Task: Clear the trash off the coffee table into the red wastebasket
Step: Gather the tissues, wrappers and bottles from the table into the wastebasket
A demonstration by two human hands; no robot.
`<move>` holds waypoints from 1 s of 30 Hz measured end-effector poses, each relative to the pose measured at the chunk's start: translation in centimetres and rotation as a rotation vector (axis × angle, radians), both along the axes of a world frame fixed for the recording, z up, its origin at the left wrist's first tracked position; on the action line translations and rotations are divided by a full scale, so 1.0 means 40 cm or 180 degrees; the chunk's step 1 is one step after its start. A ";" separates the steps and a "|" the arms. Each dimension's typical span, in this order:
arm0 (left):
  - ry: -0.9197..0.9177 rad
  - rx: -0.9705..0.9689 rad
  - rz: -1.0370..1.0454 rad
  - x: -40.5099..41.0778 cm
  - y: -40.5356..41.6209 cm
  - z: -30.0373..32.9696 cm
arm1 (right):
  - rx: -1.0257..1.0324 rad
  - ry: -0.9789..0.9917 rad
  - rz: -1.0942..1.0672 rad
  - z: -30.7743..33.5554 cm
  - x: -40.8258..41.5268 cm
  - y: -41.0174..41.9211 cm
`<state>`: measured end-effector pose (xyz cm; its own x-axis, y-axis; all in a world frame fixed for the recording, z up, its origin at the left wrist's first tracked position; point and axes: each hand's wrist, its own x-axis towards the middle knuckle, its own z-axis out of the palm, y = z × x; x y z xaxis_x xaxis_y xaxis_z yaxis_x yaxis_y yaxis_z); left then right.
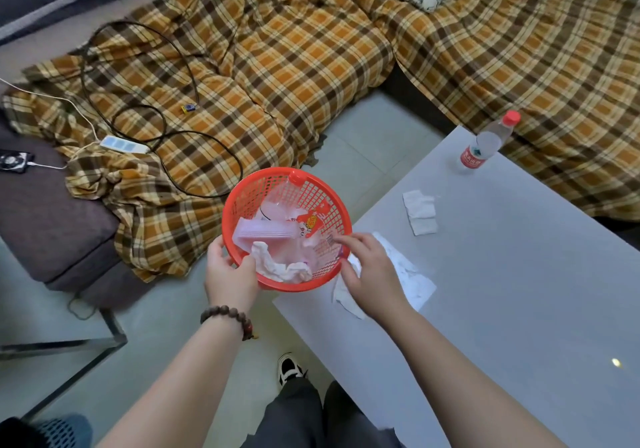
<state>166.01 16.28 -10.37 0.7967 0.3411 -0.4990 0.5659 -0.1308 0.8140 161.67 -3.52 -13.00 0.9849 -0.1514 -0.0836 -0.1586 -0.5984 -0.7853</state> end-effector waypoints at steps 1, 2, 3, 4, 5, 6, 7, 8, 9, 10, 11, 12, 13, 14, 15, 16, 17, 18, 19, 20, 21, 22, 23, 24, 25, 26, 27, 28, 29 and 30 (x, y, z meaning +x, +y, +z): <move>0.0011 0.0026 0.0032 0.000 0.009 -0.008 | -0.0049 0.0149 -0.0143 -0.030 -0.008 -0.020; 0.0006 0.0039 0.0066 0.000 0.017 -0.017 | -0.0117 0.0344 -0.0259 -0.066 -0.017 -0.041; -0.0006 0.0044 0.0100 0.000 0.026 -0.029 | -0.0197 0.0566 -0.0341 -0.109 -0.028 -0.058; -0.0005 0.0053 0.0131 -0.001 0.034 -0.043 | -0.0275 0.0802 -0.0388 -0.157 -0.040 -0.071; 0.0004 0.0058 0.0164 -0.002 0.041 -0.058 | -0.0337 0.1039 -0.0399 -0.207 -0.052 -0.080; 0.0009 0.0066 0.0202 -0.003 0.048 -0.075 | -0.0374 0.1272 -0.0385 -0.257 -0.063 -0.083; 0.0004 0.0089 0.0239 -0.004 0.056 -0.093 | -0.0412 0.1480 -0.0343 -0.305 -0.072 -0.083; -0.0010 0.0126 0.0271 -0.005 0.065 -0.111 | -0.0476 0.1627 -0.0265 -0.349 -0.077 -0.078; -0.0029 0.0161 0.0298 -0.005 0.075 -0.130 | -0.0568 0.1694 -0.0157 -0.391 -0.079 -0.072; -0.0052 0.0190 0.0323 -0.005 0.085 -0.147 | -0.0665 0.1704 -0.0038 -0.430 -0.078 -0.065; -0.0074 0.0208 0.0347 -0.007 0.097 -0.164 | -0.0764 0.1701 0.0078 -0.464 -0.076 -0.057; -0.0096 0.0213 0.0373 -0.008 0.108 -0.179 | -0.0891 0.1689 0.0193 -0.496 -0.073 -0.049; -0.0120 0.0206 0.0401 -0.010 0.118 -0.193 | -0.1063 0.1658 0.0296 -0.525 -0.070 -0.041; -0.0145 0.0197 0.0425 -0.013 0.126 -0.205 | -0.1247 0.1600 0.0356 -0.549 -0.066 -0.033; -0.0171 0.0189 0.0442 -0.016 0.131 -0.216 | -0.1390 0.1514 0.0355 -0.567 -0.063 -0.028; -0.0191 0.0186 0.0452 -0.018 0.133 -0.225 | -0.1466 0.1421 0.0313 -0.580 -0.058 -0.025; -0.0200 0.0198 0.0449 -0.021 0.134 -0.232 | -0.1474 0.1355 0.0261 -0.585 -0.053 -0.024; -0.0199 0.0217 0.0440 -0.024 0.133 -0.237 | -0.1408 0.1321 0.0192 -0.584 -0.046 -0.023; -0.0191 0.0239 0.0431 -0.026 0.131 -0.238 | -0.1272 0.1300 0.0099 -0.574 -0.038 -0.022; -0.0180 0.0263 0.0432 -0.029 0.127 -0.235 | -0.1091 0.1264 -0.0010 -0.557 -0.028 -0.022; -0.0167 0.0291 0.0429 -0.031 0.124 -0.229 | -0.0896 0.1188 -0.0143 -0.531 -0.017 -0.021; -0.0154 0.0304 0.0433 -0.031 0.119 -0.221 | -0.0723 0.1065 -0.0296 -0.497 -0.003 -0.020; -0.0135 0.0299 0.0437 -0.031 0.114 -0.210 | -0.0589 0.0899 -0.0447 -0.456 0.012 -0.019; -0.0111 0.0290 0.0441 -0.031 0.108 -0.199 | -0.0488 0.0695 -0.0583 -0.409 0.029 -0.017; -0.0092 0.0282 0.0444 -0.029 0.101 -0.185 | -0.0385 0.0450 -0.0701 -0.358 0.047 -0.014; -0.0089 0.0273 0.0445 -0.026 0.093 -0.169 | -0.0263 0.0172 -0.0787 -0.304 0.063 -0.010; -0.0101 0.0271 0.0436 -0.023 0.084 -0.151 | -0.0132 -0.0111 -0.0826 -0.249 0.078 -0.004; -0.0125 0.0278 0.0424 -0.020 0.075 -0.131 | -0.0017 -0.0363 -0.0809 -0.197 0.091 0.003; -0.0156 0.0277 0.0413 -0.018 0.065 -0.112 | 0.0060 -0.0550 -0.0730 -0.149 0.102 0.013; -0.0194 0.0262 0.0410 -0.015 0.056 -0.092 | 0.0091 -0.0657 -0.0590 -0.108 0.112 0.023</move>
